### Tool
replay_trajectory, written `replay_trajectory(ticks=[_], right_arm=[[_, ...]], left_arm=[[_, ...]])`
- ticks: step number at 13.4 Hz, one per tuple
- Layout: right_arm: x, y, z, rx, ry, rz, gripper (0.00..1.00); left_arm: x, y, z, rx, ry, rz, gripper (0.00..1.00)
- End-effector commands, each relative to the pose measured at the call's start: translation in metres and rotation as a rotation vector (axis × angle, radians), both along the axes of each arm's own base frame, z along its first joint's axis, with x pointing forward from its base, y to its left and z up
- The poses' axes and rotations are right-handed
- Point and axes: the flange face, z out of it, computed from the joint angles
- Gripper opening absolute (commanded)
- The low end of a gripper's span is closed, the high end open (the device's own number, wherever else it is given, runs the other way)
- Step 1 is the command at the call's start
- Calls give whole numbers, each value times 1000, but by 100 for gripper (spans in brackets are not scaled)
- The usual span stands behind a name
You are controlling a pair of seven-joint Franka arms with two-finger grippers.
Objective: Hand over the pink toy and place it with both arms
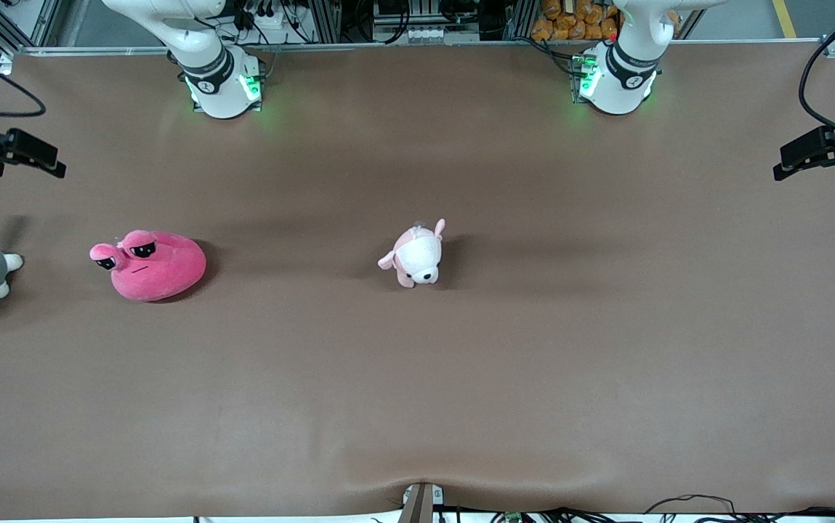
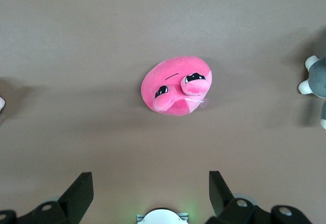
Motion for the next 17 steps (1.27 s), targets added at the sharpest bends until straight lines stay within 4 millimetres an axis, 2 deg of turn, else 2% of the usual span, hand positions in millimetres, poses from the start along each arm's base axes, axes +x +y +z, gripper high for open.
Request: replay_trajectory(ticks=[1,3,8,17], right_arm=[[-11,-14,2,1,12,-102,100],[-12,-11,11,25,13,-154,100],[-5,-7,20,32,-62,-58,100],[-5,-7,20,23,-61,-17,100]], left_arm=[[-2,-1,9,-18,-3,17,100],[-1,-4,7,-9,2,10,100],[-1,-1,7,-9,1,18,100],[-1,-2,9,-3,-2,17,100]])
